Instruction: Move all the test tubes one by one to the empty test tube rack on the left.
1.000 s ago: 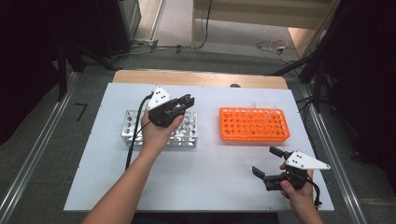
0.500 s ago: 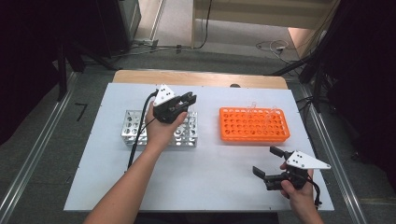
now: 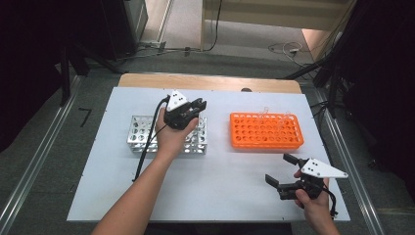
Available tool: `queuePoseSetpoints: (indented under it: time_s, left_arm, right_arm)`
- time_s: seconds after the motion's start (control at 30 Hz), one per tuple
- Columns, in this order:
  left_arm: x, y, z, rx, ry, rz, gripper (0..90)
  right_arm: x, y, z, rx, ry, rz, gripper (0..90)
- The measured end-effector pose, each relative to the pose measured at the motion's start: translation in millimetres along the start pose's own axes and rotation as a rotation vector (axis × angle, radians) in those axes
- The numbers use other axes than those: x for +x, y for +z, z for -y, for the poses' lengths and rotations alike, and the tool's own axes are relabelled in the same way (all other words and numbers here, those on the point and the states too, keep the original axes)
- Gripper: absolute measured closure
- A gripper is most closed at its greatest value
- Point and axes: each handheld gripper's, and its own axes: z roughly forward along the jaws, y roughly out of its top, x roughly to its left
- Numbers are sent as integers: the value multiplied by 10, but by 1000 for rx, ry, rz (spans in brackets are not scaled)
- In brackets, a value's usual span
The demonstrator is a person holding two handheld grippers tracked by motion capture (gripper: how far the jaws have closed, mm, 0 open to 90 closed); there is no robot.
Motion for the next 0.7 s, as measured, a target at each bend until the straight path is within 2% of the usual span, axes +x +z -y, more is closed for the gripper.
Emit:
queuePoseSetpoints:
  time_s: [0.2, 0.27, 0.4, 0.7]
  left_arm:
    - [-19, 18, 24, 21, -5, -11, 758]
    - [-19, 29, 34, 42, -8, -28, 758]
    - [-17, 37, 55, 62, -19, -37, 758]
    - [-69, 55, 62, 66, 15, -60, 759]
  right_arm:
    - [-3, -6, -1, -2, 1, 1, 0]
    - [-4, -7, -1, -3, 0, 1, 0]
    - [-4, -7, -2, -3, 0, 1, 0]
    - [1, -11, -6, -5, -5, 0, 0]
